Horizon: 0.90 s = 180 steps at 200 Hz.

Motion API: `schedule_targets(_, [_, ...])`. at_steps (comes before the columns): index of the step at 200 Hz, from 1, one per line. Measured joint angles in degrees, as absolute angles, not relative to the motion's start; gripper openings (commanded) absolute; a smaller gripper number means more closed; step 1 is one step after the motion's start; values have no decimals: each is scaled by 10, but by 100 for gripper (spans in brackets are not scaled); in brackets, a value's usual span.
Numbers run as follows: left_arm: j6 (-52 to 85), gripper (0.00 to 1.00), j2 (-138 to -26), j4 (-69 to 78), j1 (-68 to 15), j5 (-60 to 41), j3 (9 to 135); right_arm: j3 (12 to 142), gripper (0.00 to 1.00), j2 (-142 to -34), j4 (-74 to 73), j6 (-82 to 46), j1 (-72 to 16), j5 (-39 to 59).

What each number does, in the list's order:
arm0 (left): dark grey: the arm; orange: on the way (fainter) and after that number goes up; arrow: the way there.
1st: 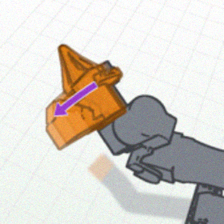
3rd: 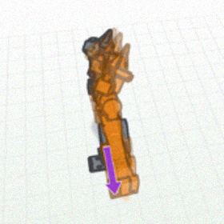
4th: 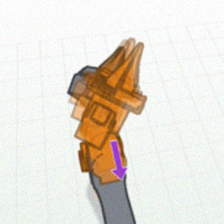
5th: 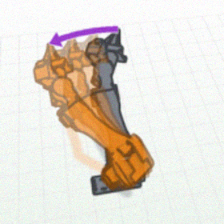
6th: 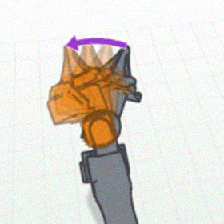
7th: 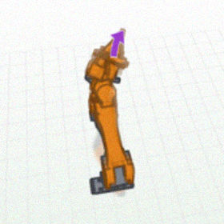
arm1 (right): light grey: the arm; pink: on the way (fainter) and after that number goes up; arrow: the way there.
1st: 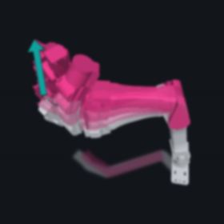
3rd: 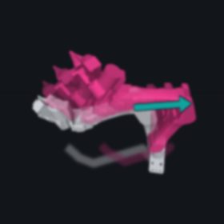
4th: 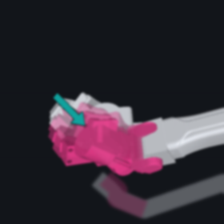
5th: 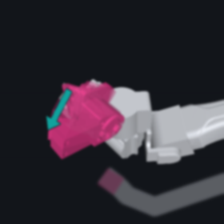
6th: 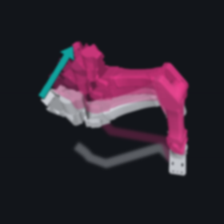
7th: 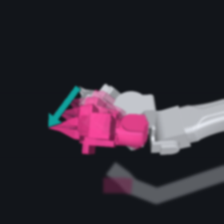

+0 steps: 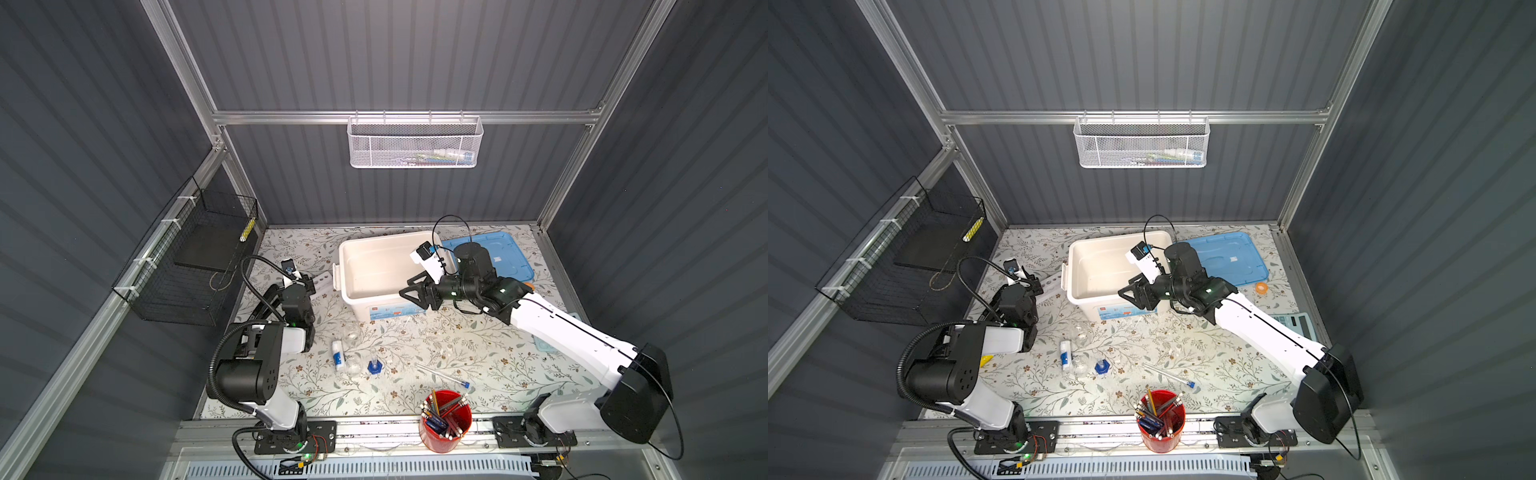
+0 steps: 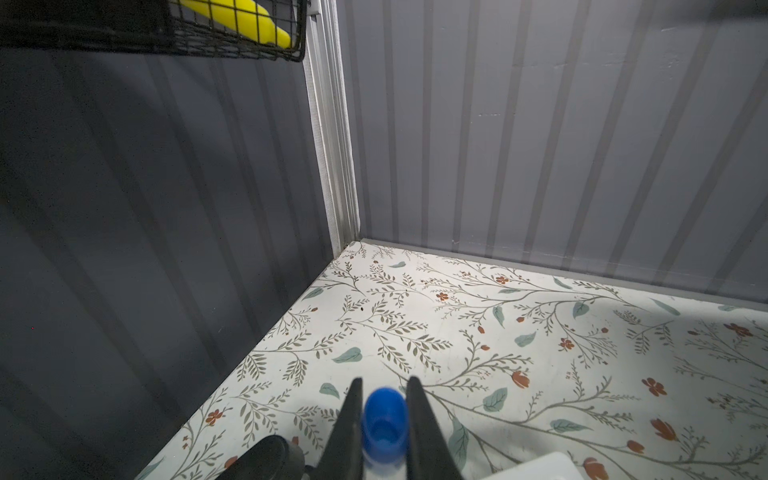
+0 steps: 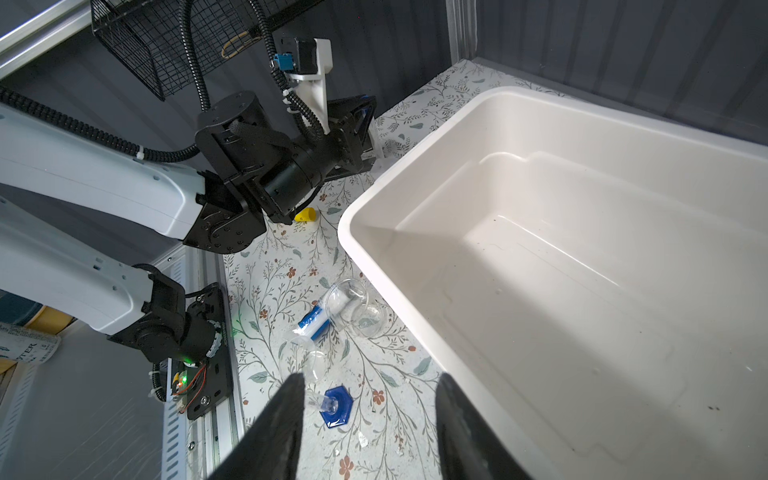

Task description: Organize the chemistry lab equipment

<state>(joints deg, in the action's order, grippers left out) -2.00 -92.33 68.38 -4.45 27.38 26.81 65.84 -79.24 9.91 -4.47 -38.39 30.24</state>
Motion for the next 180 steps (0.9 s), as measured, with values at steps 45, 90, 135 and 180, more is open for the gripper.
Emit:
schedule_targets(45, [-20,19,-933,701,-44,272,268,670,53,-793,99,-45,-384,302])
schedule_targets(90, [-24,68,-933,704,-44,270,268,673,52,-796,100,-44,-383,302])
schedule_targets(135, [-26,88,-931,703,-44,270,266,675,52,-802,102,-45,-383,303])
schedule_targets(180, [-24,90,-930,709,-43,269,262,675,52,-802,103,-44,-383,302])
